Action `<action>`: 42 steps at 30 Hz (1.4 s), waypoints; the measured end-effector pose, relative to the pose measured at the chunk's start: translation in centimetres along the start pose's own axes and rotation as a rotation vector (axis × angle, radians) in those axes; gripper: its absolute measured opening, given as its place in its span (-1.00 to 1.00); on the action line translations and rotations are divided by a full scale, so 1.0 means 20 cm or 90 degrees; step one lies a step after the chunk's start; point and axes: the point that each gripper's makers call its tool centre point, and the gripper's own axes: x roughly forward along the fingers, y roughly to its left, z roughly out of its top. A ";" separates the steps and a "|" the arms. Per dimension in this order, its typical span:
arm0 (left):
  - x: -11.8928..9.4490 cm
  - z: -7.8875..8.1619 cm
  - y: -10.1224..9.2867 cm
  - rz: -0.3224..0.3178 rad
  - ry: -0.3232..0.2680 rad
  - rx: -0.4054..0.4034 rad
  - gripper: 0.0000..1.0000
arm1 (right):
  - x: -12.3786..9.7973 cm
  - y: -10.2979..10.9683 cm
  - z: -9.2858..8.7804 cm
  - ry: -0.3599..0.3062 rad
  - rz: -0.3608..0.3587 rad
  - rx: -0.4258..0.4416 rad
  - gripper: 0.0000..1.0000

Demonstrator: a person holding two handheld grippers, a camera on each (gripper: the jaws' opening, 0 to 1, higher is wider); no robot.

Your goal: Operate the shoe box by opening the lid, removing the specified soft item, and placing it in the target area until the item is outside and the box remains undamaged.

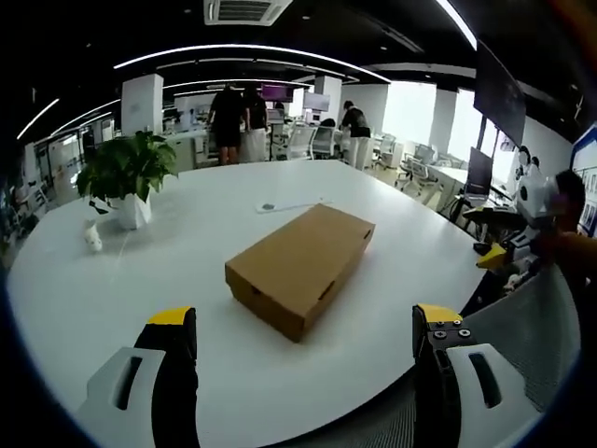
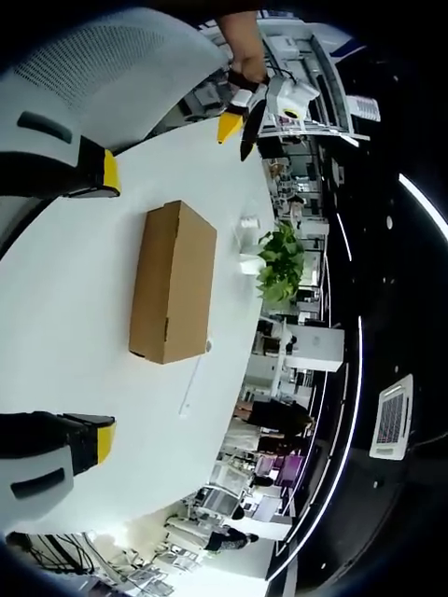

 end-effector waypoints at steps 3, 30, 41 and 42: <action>0.03 0.00 0.00 0.001 0.005 -0.004 1.00 | 0.01 -0.02 0.00 0.009 0.000 -0.005 0.92; 0.26 0.00 0.07 0.006 0.038 -0.002 1.00 | 0.24 -0.18 0.05 0.009 0.021 -0.028 0.86; 0.34 -0.04 0.07 0.010 0.057 -0.010 1.00 | 0.34 -0.24 0.06 0.008 0.034 -0.045 0.82; 0.35 -0.04 0.07 0.009 0.058 -0.010 1.00 | 0.35 -0.24 0.06 0.008 0.033 -0.049 0.81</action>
